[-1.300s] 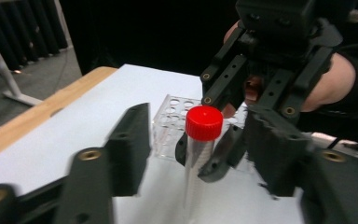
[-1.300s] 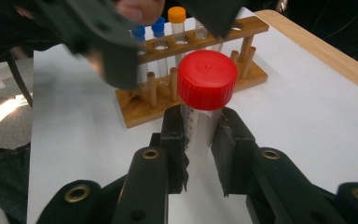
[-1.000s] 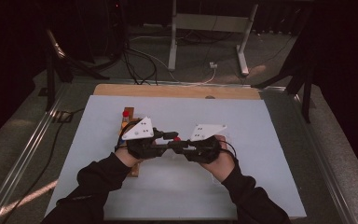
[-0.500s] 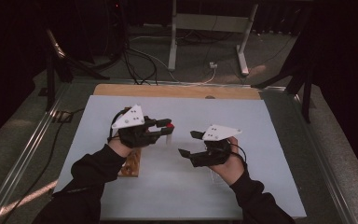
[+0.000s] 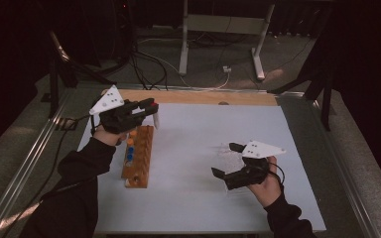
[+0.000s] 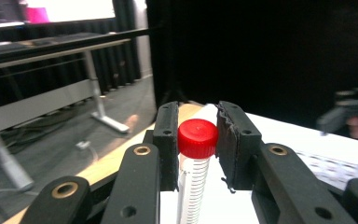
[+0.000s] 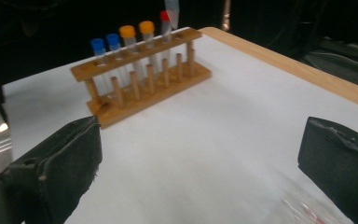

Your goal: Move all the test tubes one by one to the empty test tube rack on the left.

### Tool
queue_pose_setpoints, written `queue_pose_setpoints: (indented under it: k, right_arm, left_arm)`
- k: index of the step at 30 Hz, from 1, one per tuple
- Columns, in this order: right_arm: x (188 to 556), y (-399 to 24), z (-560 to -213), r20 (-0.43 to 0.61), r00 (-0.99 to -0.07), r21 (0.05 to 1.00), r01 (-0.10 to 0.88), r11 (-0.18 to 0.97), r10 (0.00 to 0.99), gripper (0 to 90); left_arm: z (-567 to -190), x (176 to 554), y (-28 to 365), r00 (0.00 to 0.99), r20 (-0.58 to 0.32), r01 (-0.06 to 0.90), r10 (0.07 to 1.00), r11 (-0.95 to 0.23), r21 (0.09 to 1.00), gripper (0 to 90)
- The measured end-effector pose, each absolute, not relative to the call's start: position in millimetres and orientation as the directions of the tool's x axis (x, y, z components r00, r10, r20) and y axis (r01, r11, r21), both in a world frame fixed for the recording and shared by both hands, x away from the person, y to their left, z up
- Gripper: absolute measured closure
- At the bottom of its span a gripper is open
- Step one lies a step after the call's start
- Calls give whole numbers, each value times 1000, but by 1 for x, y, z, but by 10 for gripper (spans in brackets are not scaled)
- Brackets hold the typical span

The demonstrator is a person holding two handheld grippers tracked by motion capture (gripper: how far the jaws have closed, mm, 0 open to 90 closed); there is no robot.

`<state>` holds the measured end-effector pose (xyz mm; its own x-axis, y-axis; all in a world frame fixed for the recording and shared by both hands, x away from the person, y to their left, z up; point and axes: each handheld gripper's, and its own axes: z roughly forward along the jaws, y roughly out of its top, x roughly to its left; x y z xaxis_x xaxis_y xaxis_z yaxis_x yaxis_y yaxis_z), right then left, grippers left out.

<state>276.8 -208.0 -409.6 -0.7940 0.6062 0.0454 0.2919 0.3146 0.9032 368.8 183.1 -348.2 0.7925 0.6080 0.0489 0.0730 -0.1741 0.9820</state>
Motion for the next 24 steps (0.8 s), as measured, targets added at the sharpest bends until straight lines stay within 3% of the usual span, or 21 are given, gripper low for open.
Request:
queue_pose_setpoints:
  k: [10,24]
  right_arm:
    - [268,-216,-411,-12,-783,913,245,327,621,0]
    - [268,-216,-411,-9,-783,910,251,330,622,0]
  left_arm:
    - [-360,401,220,693,10,110,721,-119,987,717]
    - [-397,417,250,630,-60,188,774,-78,979,718]
